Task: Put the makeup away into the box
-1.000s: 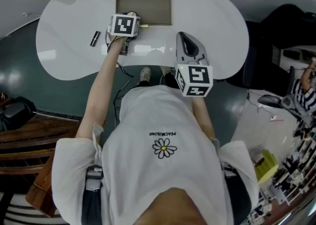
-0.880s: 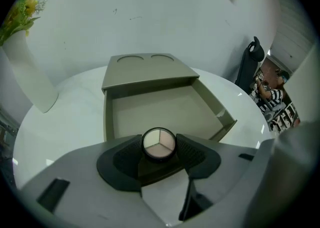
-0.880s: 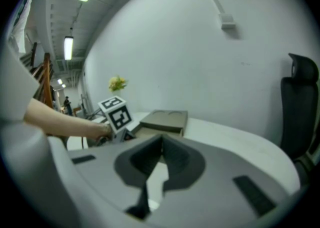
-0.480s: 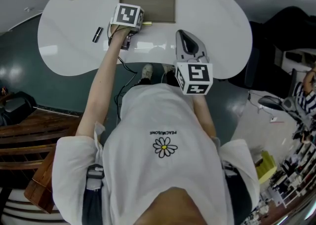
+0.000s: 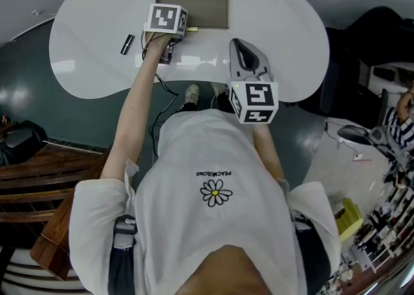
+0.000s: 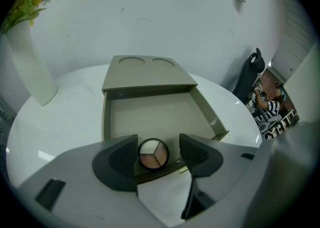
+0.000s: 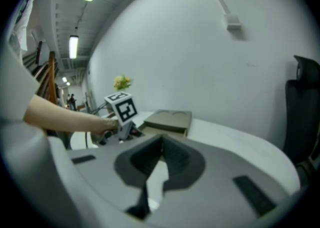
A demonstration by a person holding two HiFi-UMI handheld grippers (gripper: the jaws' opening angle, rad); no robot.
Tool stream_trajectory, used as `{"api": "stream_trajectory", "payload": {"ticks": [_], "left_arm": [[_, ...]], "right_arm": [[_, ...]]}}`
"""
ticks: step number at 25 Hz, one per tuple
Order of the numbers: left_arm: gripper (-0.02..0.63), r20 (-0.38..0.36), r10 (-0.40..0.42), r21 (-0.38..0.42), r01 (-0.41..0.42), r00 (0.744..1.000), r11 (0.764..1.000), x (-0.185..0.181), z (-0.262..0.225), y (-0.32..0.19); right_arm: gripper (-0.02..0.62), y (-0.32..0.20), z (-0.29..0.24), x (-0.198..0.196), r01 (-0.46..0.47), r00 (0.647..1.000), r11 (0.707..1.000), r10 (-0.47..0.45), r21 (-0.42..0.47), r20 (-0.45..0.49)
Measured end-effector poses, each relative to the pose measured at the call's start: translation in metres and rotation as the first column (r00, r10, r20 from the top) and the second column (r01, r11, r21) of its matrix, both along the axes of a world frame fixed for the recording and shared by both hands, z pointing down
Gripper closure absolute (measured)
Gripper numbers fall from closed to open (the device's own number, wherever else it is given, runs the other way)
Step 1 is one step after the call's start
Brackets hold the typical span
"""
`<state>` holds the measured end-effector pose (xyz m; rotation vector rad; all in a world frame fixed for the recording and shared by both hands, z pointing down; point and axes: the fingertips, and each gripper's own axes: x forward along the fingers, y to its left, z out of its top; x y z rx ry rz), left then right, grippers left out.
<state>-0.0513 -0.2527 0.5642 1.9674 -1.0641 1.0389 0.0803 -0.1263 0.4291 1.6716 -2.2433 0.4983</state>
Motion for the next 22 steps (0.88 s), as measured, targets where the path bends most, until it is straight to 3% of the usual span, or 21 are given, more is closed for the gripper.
{"api": "stream_trajectory", "payload": {"ticks": [3,6,8,10,13,19,22], "left_arm": [[0.336,-0.019,-0.001,0.065,0.003,1.0,0.998,0.004,-0.021,-0.007],[0.364,-0.061,0.001,0.187,0.011,0.998,0.982,0.009,-0.055,-0.013],[0.409,-0.094,0.016,0.29,0.012,0.995,0.957,0.012,-0.08,-0.012],[0.511,-0.114,0.034,0.385,0.012,0.993,0.923,0.015,-0.1,-0.007],[0.572,-0.132,0.021,0.48,0.045,0.991,0.876,0.011,-0.121,0.007],[0.584,-0.255,-0.06,0.584,0.203,0.965,0.786,-0.008,-0.145,0.054],[0.585,-0.316,-0.028,0.603,0.223,0.948,0.766,-0.006,-0.145,0.083]], "right_arm": [[0.566,0.0,-0.002,0.001,0.0,1.0,1.0,0.0,0.006,-0.004],[0.566,-0.001,-0.005,-0.001,0.008,1.0,1.0,-0.007,0.02,-0.02],[0.566,-0.001,-0.008,-0.003,0.017,0.999,0.999,-0.016,0.031,-0.03],[0.566,-0.001,-0.011,-0.005,0.028,0.999,0.999,-0.027,0.04,-0.033],[0.566,-0.002,-0.012,-0.008,0.046,0.998,0.998,-0.044,0.046,-0.042],[0.566,-0.008,-0.017,-0.015,0.074,0.996,0.996,-0.07,0.059,-0.052],[0.566,-0.01,-0.016,-0.02,0.088,0.995,0.994,-0.085,0.06,-0.053]]}}
